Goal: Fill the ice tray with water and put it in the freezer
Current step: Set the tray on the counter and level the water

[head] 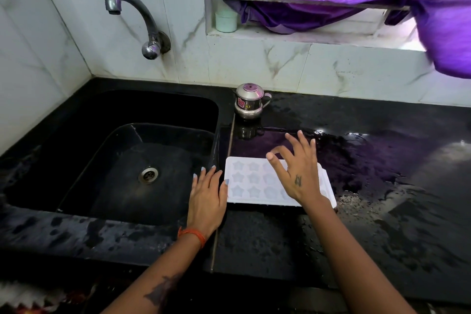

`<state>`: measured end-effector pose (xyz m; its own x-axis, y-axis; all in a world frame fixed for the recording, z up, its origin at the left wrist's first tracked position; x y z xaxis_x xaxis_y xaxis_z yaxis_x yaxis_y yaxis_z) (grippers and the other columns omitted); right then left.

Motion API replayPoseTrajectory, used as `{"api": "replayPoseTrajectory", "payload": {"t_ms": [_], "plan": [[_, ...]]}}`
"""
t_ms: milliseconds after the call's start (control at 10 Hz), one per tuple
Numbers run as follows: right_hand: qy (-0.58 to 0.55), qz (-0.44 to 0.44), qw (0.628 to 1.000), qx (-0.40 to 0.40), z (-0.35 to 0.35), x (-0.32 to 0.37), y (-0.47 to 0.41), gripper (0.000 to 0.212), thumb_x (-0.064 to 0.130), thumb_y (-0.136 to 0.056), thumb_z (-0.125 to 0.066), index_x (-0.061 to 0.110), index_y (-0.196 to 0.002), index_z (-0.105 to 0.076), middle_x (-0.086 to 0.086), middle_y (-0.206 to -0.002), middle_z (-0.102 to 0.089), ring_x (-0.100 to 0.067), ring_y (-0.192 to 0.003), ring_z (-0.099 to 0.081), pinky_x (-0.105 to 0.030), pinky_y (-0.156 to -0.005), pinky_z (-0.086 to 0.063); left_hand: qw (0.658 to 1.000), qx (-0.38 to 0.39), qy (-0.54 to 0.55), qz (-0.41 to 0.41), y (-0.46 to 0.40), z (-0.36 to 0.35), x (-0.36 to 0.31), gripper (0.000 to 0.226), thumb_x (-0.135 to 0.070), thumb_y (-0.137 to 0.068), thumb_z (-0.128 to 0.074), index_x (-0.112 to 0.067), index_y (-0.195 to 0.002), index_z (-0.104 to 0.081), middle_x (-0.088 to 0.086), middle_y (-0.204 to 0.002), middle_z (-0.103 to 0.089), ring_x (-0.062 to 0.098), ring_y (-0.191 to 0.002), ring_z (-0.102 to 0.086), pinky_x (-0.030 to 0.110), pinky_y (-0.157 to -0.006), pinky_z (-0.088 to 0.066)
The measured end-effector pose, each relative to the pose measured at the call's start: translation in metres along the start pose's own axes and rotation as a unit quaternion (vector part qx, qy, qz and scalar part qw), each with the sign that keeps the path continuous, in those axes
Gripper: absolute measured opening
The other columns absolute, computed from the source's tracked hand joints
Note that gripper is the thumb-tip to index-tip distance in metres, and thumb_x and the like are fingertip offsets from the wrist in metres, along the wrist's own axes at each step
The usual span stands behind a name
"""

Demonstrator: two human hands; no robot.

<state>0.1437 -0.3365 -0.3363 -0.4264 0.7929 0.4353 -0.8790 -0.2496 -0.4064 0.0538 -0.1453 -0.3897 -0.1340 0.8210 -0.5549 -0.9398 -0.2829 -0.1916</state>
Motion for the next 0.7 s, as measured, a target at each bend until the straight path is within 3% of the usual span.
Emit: {"api": "replayPoseTrajectory", "payload": {"t_ms": [200,700], "plan": [[0.051,-0.006,0.998,0.044,-0.017,-0.003,0.013,0.087,0.076,-0.083,0.0,0.026,-0.097,-0.07,-0.012,-0.145,-0.042,-0.024,-0.146,-0.012,-0.034,-0.115,0.017,1.0,0.001,-0.002,0.001,-0.001,0.0,0.001,0.077,-0.054,-0.085,-0.005,-0.013,-0.137,-0.044,0.005,-0.15,-0.035,0.019,-0.144,-0.018,0.027,-0.116,0.003],[0.098,0.015,0.992,0.075,-0.026,-0.006,0.02,0.083,0.076,-0.083,-0.003,0.03,-0.105,-0.068,-0.013,-0.145,-0.042,-0.027,-0.146,-0.011,-0.039,-0.115,0.017,1.0,0.003,-0.006,0.005,0.0,0.0,-0.001,0.077,-0.054,-0.085,-0.005,-0.013,-0.138,-0.043,0.005,-0.15,-0.035,0.02,-0.144,-0.018,0.029,-0.117,0.001]]}}
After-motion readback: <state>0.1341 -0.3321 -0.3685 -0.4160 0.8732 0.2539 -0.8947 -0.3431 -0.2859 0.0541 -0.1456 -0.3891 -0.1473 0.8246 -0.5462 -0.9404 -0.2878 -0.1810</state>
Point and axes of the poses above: each hand's wrist, its own y-axis away from the middle knuckle, its own z-axis out of the back of the hand, x = y × z, the point moved 1 cm from there along -y, towards the middle knuckle
